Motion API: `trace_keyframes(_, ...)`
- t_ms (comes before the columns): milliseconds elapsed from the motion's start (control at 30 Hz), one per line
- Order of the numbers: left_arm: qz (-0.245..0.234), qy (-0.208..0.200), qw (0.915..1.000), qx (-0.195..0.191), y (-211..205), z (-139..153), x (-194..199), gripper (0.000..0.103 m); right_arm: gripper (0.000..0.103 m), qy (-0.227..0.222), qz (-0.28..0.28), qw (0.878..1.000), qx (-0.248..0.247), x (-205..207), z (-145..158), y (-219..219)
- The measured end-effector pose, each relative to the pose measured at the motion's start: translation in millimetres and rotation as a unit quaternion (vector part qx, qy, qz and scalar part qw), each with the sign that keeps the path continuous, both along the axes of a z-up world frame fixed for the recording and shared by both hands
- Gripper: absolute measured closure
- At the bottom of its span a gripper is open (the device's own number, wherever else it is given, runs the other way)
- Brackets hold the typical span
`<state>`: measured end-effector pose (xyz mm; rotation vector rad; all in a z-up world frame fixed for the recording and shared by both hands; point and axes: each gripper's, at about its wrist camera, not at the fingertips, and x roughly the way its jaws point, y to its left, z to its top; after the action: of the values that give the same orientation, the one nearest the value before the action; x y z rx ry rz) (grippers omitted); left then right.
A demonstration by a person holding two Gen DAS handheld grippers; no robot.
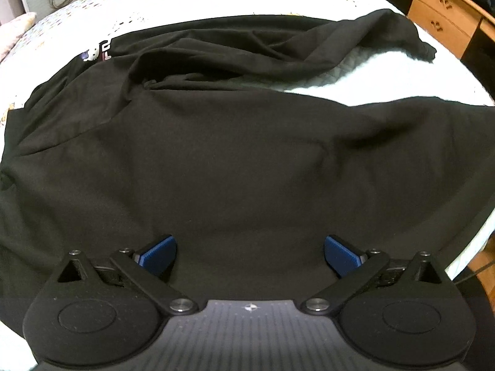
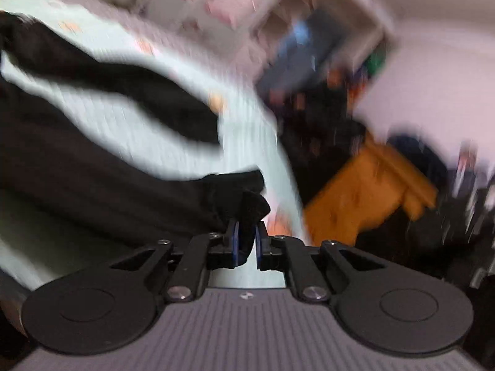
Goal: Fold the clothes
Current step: 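Swing the held sleeve with the right gripper across the quilt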
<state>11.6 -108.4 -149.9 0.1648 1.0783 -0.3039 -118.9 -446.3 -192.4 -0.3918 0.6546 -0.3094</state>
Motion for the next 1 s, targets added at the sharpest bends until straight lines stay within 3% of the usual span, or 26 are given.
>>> trace_keyframes(33, -0.002, 0.0, 1.0, 0.003, 0.1, -0.4, -0.2, 0.001, 0.092, 0.008, -0.026, 0.998, 0.065, -0.7, -10.8, -13.4)
trace_keyframes(100, -0.002, 0.002, 1.0, 0.001, 3.3, -1.1, 0.5, 0.001, 0.092, -0.034, -0.076, 0.982, 0.171, -11.7, -10.9, -31.8)
trace_keyframes(167, -0.003, 0.004, 1.0, -0.002, 5.0, -1.9, 1.1, 0.001, 0.092, -0.059, -0.105, 0.965, 0.234, -19.0, -5.6, -42.4)
trace_keyframes(333, -0.006, 0.004, 1.0, -0.006, 7.6, -2.9, 1.4, 0.001, 0.092, -0.067, -0.122, 0.951, 0.277, -25.0, 2.1, -51.7)
trace_keyframes(400, -0.007, 0.002, 0.9999, -0.01, 9.4, -3.2, 0.9, 0.001, 0.091, -0.076, -0.133, 0.939, 0.309, -27.5, 4.4, -60.2)
trace_keyframes(567, -0.003, -0.004, 0.9999, -0.01, 14.6, -2.6, -1.0, 0.001, 0.088, -0.092, -0.198, 0.877, 0.428, -39.5, -11.1, -93.0)
trace_keyframes(633, 0.01, -0.006, 0.9999, -0.011, 21.9, -2.3, -1.5, 0.001, 0.088, -0.094, -0.24, 0.859, 0.443, -50.7, -7.1, -93.8)
trace_keyframes(700, 0.023, -0.007, 0.9995, -0.019, 31.5, -0.9, -2.1, 0.001, 0.083, -0.09, -0.319, 0.833, 0.442, -65.5, -2.3, -93.1)
trace_keyframes(733, 0.027, -0.008, 0.9993, -0.022, 36.2, 0.7, -2.9, 0.001, 0.083, -0.094, -0.341, 0.828, 0.435, -71.2, 1.4, -90.9)
trace_keyframes(767, 0.031, -0.01, 0.9991, -0.026, 40.8, 2.2, -3.5, 0.001, 0.083, -0.103, -0.353, 0.831, 0.417, -74.4, 8.8, -84.6)
trace_keyframes(800, 0.035, -0.012, 0.9989, -0.029, 44.8, 3.4, -3.7, 0.001, 0.083, -0.116, -0.337, 0.845, 0.399, -72.5, 19.6, -73.0)
trace_keyframes(867, 0.042, -0.017, 0.9984, -0.034, 53.0, 5.7, -3.9, 0.001, 0.083, -0.133, -0.249, 0.877, 0.389, -56.9, 40.6, -43.0)
trace_keyframes(933, 0.057, -0.017, 0.9974, -0.041, 61.9, 5.8, -2.2, 0.001, 0.08, -0.106, -0.124, 0.898, 0.409, -23.3, 53.8, -7.8)
trace_keyframes(1000, 0.069, -0.02, 0.9965, -0.043, 69.6, 6.1, -0.6, 0.001, 0.078, -0.063, -0.041, 0.919, 0.386, 10.4, 56.7, 23.5)
